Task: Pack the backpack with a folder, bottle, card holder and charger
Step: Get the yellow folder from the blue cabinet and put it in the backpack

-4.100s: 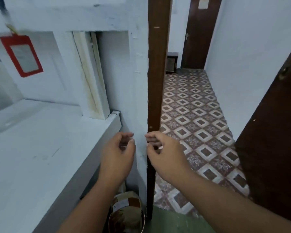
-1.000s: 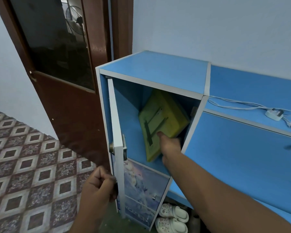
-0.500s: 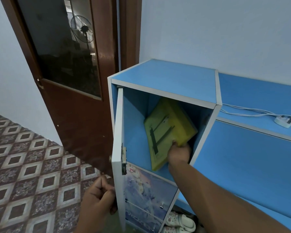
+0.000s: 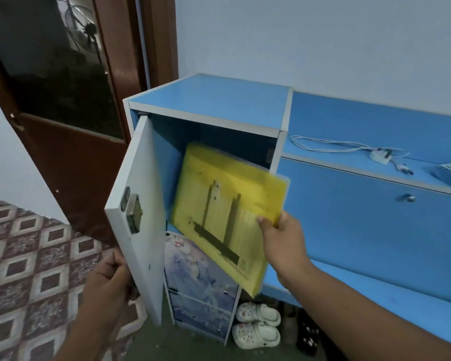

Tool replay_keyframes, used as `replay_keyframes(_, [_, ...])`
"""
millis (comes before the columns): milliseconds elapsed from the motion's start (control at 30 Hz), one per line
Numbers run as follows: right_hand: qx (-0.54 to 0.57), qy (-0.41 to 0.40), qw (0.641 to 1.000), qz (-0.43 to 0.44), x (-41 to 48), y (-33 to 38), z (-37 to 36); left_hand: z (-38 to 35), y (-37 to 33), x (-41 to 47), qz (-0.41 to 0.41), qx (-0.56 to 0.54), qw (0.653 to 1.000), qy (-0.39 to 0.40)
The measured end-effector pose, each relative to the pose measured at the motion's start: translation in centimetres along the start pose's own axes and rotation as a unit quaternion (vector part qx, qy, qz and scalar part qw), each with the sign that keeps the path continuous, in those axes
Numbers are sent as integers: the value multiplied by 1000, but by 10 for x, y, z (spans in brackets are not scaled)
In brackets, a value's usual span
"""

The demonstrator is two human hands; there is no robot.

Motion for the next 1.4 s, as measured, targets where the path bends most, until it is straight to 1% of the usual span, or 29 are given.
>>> replay_keyframes(100, [-87,34,995,26,-16,17,47,-15,-4,-3,-3,6,1000,-17])
replay_keyframes(167, [-176,84,979,52,-24,33,70,-20,-6,-3,-7,-8,1000,-28])
replay_keyframes(267, [-315,161,932,85,-37,53,106,-39,-5,0,-21,-30,999,-28])
replay_keyframes(333, [-400,204,890,82,-42,62,127,-55,-2,2,-33,-21,999,-24])
replay_keyframes(433, [-482,248,838,61,-47,71,155,-89,5,11,-49,11,998,-22])
replay_keyframes(500, [-512,253,820,48,-47,74,172,-113,8,26,-56,51,997,-27])
replay_keyframes(567, [-532,251,808,41,-44,75,186,-139,10,44,-66,95,993,-24])
replay_keyframes(633, [-547,247,799,37,-41,79,198,-163,11,61,-71,115,991,-20])
replay_keyframes(733, [-555,242,795,37,-40,86,209,-190,7,82,-59,102,992,-33])
replay_keyframes(833, [-578,246,777,42,-42,93,214,-202,6,90,-45,81,994,-55])
replay_keyframes(867, [-588,246,770,43,-43,95,216,-203,6,90,-43,107,991,-67])
replay_keyframes(933, [-605,244,757,46,-44,99,220,-201,4,83,-50,206,970,-116])
replay_keyframes(967, [-609,244,753,45,-45,100,222,-200,0,75,-68,233,960,-140])
replay_keyframes(1000, [-611,246,751,42,-45,100,223,-204,-4,63,-101,232,956,-145])
replay_keyframes(1033, [-611,249,750,41,-46,101,225,-213,-7,50,-136,234,956,-117])
replay_keyframes(1067, [-613,252,748,40,-47,103,226,-230,-10,38,-163,243,955,-44])
replay_keyframes(1100, [-616,255,745,42,-49,106,227,-252,-9,28,-157,257,951,67])
replay_keyframes(1133, [-620,258,740,47,-51,110,228,-276,-3,18,-114,260,939,192])
replay_keyframes(1167, [-626,261,733,52,-54,114,229,-299,3,8,-56,255,920,293])
replay_keyframes(1200, [-634,262,725,56,-56,118,230,-318,8,0,-4,233,904,357])
replay_keyframes(1233, [-645,262,715,57,-58,121,231,-332,12,-4,22,209,897,388])
replay_keyframes(1267, [-656,259,707,57,-59,123,235,-342,13,-5,24,193,901,387])
replay_keyframes(1300, [-663,253,702,56,-61,125,239,-350,12,-3,16,188,911,367])
replay_keyframes(1367, [-662,232,709,66,-63,128,248,-357,7,-1,0,175,928,328])
replay_keyframes(1400, [-651,217,723,78,-63,129,255,-361,5,-1,-3,166,932,321])
Point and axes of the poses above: each hand's wrist, its own x-axis towards the middle knuckle, its own z-axis out of the back of the hand, y = z × x, the point moved 4 cm from there along x, towards the middle knuckle, and after that the axes turned 14 degrees about y, right-handed, at the moved point
